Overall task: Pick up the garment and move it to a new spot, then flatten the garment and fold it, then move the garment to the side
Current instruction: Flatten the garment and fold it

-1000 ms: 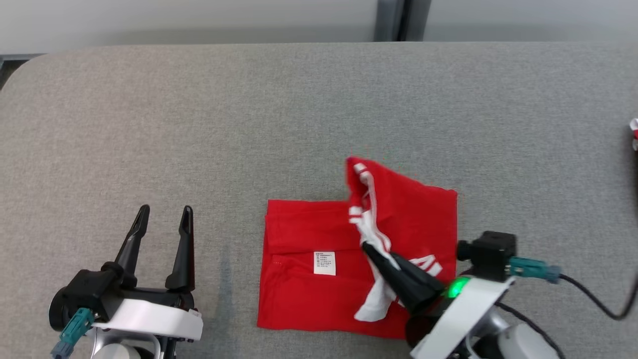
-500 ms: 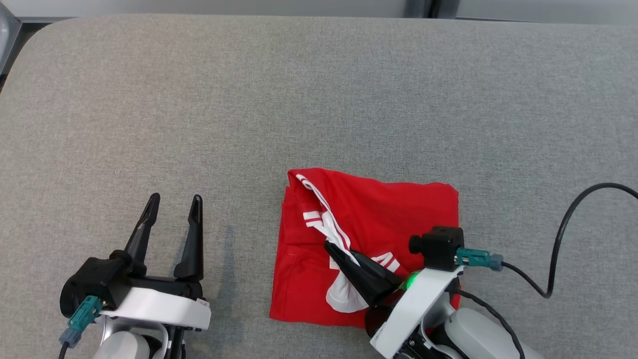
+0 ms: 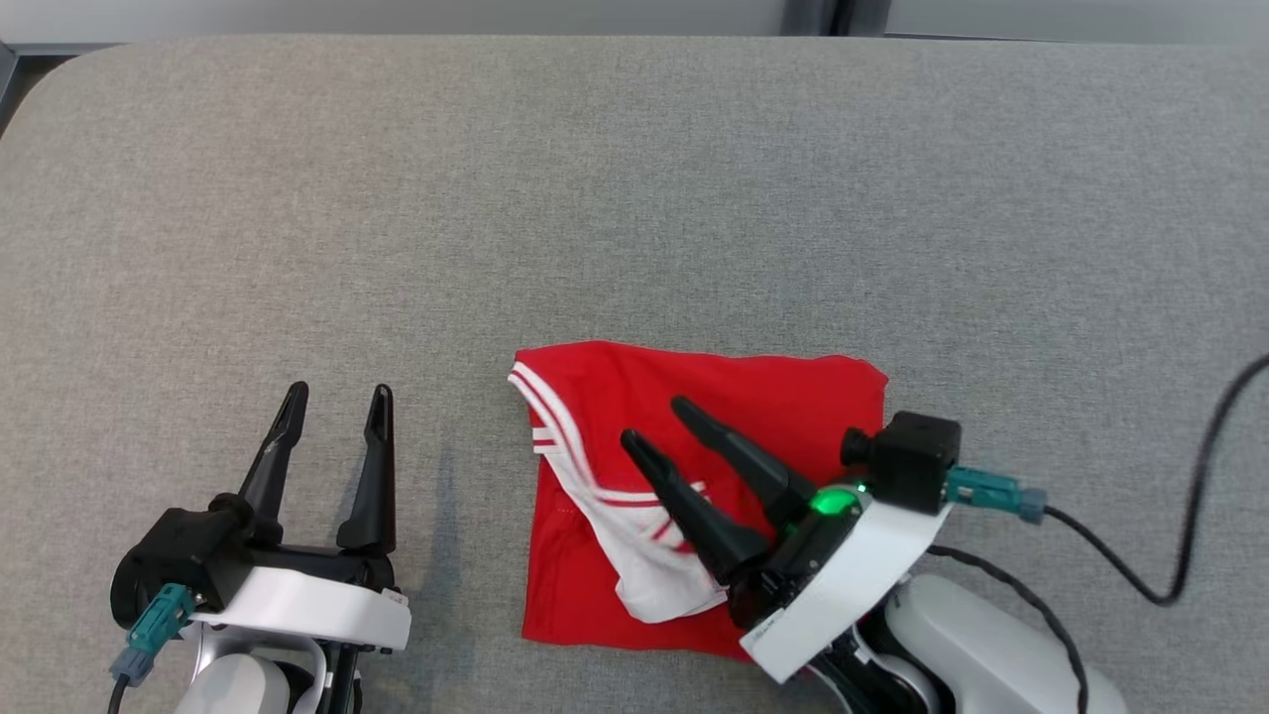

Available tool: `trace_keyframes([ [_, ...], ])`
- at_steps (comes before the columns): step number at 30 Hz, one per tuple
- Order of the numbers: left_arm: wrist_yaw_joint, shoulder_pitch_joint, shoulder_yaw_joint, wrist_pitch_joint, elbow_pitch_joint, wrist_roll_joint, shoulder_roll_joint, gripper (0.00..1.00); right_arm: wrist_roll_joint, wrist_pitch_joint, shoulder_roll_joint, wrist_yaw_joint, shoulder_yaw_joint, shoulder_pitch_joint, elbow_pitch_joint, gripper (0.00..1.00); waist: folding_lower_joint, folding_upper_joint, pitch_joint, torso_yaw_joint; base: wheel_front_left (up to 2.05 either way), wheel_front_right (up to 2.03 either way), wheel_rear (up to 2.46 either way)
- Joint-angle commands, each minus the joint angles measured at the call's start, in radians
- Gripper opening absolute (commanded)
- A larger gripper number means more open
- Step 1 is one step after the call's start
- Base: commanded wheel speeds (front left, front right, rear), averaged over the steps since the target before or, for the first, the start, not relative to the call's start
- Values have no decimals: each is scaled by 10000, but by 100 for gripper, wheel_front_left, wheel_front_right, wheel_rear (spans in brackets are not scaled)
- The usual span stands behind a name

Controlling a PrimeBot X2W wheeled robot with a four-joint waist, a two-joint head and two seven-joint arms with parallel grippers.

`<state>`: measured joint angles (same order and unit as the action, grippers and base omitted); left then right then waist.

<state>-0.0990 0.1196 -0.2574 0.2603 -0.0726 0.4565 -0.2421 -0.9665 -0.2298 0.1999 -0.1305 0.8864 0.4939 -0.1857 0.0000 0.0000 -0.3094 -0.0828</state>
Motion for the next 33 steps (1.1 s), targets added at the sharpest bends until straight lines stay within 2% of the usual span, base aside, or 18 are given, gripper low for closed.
trace_keyframes([
  [1,36,112,61,59,-3,-125,-53,100,22,-139,121,-4,-100,126,228,100,0,0,17,53,0,0,0],
  [8,34,23,153,56,8,-165,-85,100,686,-361,462,-4,-1699,-461,1079,100,0,0,95,241,0,0,0],
  [13,17,-42,199,57,33,-169,-102,100,1428,-355,713,-4,-3293,-1158,1302,100,0,0,191,347,0,0,0],
  [19,-43,-195,307,58,117,-177,-159,100,3163,-357,1150,-4,-5432,-2292,1192,100,0,0,331,472,0,0,0],
  [25,-97,-390,455,58,204,-76,-200,100,4616,-205,1159,-4,-7026,-3433,1293,100,0,0,524,615,0,0,0],
  [33,-188,-743,539,54,303,-15,-250,100,5288,262,759,-4,-7755,-4281,1807,100,0,0,741,746,0,0,0],
])
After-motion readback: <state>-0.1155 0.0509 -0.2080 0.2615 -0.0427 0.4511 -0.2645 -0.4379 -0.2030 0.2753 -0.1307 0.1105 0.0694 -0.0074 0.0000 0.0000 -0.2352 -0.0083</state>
